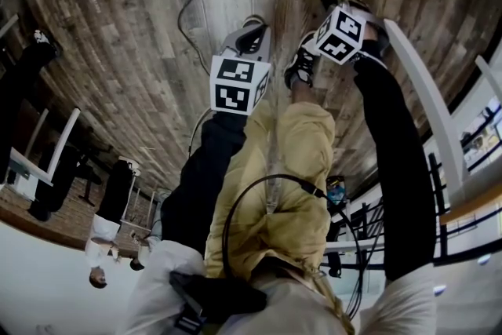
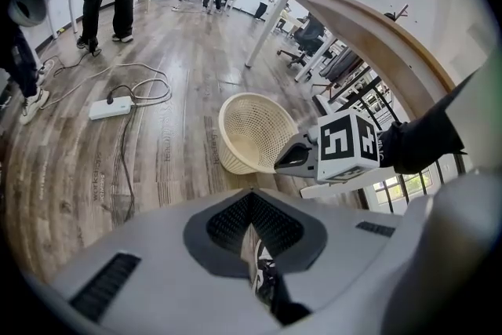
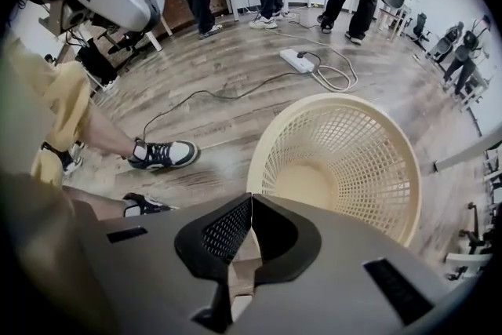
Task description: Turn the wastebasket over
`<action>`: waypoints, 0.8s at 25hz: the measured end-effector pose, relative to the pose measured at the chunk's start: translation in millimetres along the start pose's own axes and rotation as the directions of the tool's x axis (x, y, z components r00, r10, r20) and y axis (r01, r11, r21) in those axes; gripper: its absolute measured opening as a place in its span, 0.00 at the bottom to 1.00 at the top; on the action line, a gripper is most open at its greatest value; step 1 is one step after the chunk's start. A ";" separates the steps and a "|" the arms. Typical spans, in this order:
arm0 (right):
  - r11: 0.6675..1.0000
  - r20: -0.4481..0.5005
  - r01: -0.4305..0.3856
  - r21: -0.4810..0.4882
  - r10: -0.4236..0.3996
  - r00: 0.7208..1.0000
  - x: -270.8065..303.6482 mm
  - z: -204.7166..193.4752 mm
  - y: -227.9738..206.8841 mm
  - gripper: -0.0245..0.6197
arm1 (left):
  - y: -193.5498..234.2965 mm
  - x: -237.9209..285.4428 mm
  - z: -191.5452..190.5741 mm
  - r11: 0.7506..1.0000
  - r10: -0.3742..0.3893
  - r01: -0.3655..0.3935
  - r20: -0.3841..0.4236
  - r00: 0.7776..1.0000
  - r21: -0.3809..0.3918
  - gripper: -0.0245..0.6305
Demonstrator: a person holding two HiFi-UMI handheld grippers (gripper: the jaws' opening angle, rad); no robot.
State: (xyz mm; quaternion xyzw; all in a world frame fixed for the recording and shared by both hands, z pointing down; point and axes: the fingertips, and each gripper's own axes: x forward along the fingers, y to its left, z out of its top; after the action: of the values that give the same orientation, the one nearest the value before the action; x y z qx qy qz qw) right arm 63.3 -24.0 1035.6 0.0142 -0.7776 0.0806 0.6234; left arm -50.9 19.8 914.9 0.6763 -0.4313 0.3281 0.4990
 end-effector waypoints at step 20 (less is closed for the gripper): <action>0.997 -0.016 0.022 0.073 -0.021 1.000 26.1 -1.2 -0.4 0.26 | 1.8 8.4 -9.1 1.000 -0.009 0.009 -0.008 1.000 0.018 0.04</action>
State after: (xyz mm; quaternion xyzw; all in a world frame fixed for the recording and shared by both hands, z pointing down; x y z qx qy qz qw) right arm 58.8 -22.2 1061.3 0.0445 -0.7691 0.1023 0.6293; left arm -49.1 26.1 925.6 0.6816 -0.4232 0.3323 0.4958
